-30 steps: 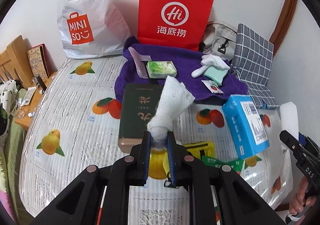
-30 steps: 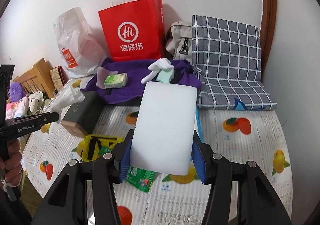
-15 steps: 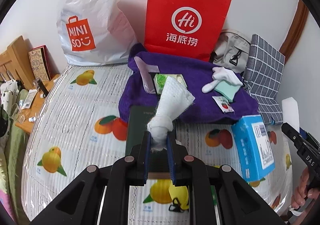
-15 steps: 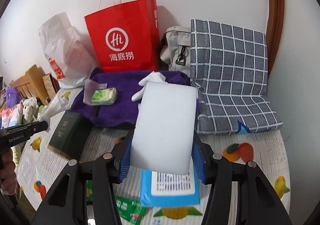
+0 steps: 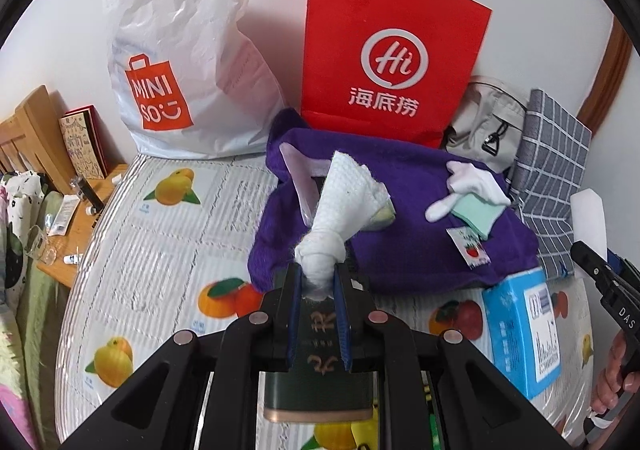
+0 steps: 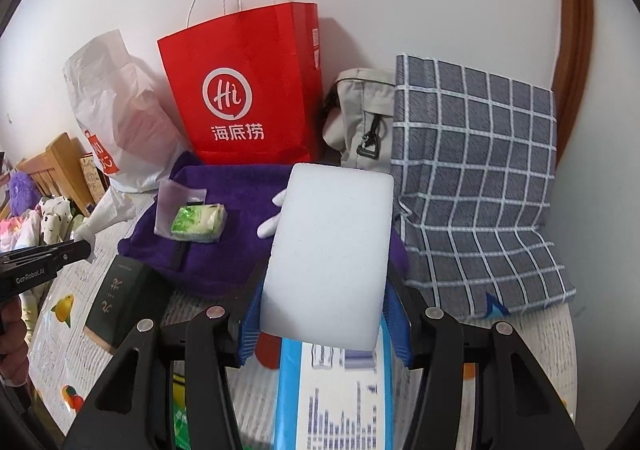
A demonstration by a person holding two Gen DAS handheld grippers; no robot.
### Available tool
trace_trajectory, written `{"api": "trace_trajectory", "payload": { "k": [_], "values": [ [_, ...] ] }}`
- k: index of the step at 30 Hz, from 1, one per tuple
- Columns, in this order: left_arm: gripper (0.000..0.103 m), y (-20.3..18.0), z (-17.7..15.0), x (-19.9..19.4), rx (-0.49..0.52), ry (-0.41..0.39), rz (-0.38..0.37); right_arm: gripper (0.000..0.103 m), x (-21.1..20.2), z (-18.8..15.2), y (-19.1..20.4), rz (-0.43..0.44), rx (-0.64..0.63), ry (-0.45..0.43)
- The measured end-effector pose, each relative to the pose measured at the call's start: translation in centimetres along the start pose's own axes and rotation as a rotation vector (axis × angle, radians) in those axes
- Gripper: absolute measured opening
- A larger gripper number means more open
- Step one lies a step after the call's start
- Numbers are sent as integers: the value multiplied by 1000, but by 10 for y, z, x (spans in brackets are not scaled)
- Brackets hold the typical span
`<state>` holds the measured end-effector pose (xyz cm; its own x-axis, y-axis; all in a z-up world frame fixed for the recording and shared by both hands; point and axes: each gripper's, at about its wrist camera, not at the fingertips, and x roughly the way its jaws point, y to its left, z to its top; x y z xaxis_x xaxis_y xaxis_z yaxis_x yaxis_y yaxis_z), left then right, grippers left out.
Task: Organize soft objects
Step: 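Carry the white sponge block and white cloth toward the purple towel with both tools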
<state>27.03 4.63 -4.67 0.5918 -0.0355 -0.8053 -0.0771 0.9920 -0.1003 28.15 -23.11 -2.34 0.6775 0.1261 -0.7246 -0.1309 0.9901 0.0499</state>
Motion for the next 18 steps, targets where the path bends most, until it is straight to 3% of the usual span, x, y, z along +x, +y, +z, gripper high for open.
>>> {"api": "trace_trajectory", "payload": {
  "k": [11, 18],
  "values": [
    [16, 0, 36, 24, -18, 2, 13, 53, 41, 32, -7, 7, 2, 41],
    [16, 0, 56, 53, -29, 17, 24, 53, 84, 28, -17, 33, 33, 161]
  ]
}}
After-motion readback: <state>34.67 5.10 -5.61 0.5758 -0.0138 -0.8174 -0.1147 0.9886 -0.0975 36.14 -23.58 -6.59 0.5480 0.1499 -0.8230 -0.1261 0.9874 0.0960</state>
